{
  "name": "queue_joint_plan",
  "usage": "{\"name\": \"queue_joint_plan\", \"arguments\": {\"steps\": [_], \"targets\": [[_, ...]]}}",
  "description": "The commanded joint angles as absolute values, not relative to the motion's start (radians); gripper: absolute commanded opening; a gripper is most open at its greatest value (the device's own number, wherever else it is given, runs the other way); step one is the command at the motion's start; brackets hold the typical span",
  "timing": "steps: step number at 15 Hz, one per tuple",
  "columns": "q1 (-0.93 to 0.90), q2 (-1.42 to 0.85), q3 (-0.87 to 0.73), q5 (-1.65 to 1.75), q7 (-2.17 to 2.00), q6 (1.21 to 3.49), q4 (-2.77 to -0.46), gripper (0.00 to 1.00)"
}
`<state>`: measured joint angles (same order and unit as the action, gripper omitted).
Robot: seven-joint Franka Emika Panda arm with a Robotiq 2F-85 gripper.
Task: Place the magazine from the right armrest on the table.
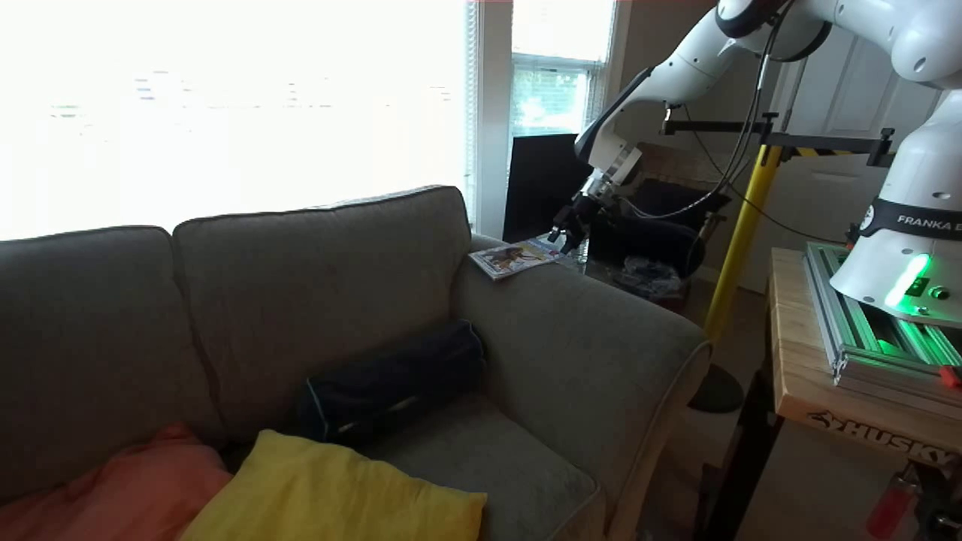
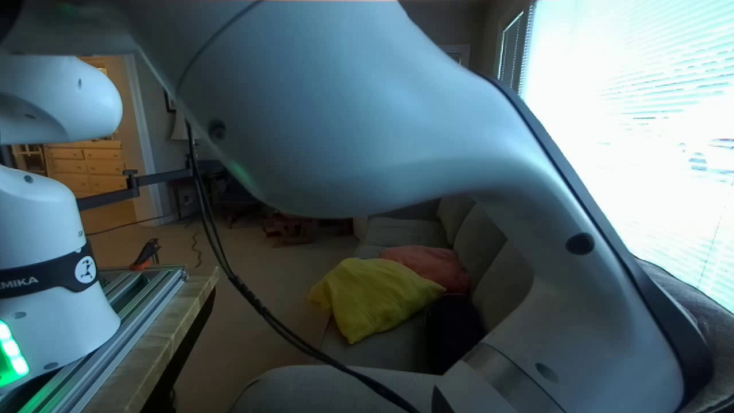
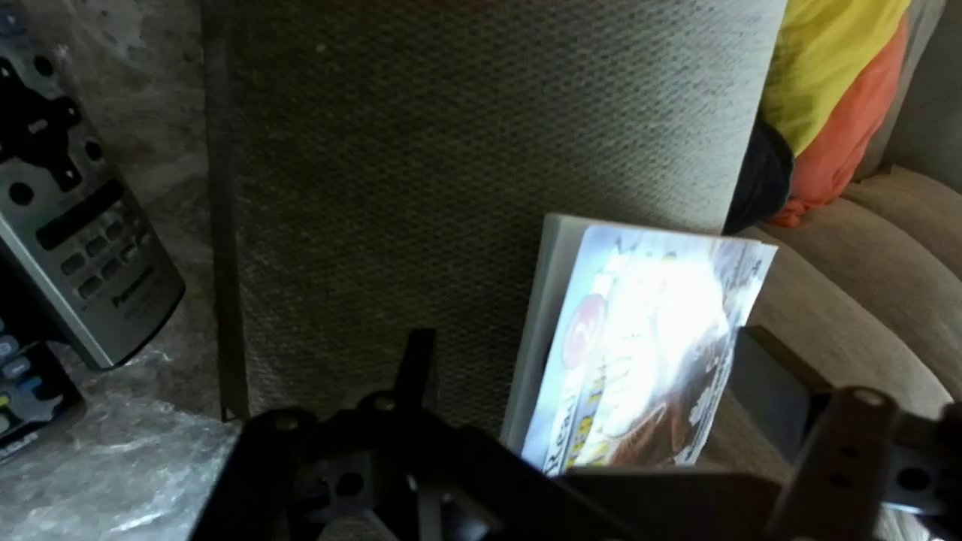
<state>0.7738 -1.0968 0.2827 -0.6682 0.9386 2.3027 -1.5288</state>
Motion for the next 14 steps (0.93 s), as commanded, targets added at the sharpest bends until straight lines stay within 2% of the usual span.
{"name": "queue_joint_plan", "arguments": {"steps": [1, 2, 3, 4, 14], "targets": [[0.762, -1.153, 0.286, -0.749, 0.922, 2.280, -1.424, 1.00], [0.756, -1.159, 0.283, -0.764, 0.921, 2.276, -1.408, 1.00], [0.747, -1.170, 0.279, -0.771, 0.920, 2.271, -1.388, 0.91], [0.740, -1.174, 0.277, -0.782, 0.918, 2.268, -1.377, 0.74], [0.706, -1.208, 0.248, -0.821, 0.899, 2.233, -1.320, 0.03]]}}
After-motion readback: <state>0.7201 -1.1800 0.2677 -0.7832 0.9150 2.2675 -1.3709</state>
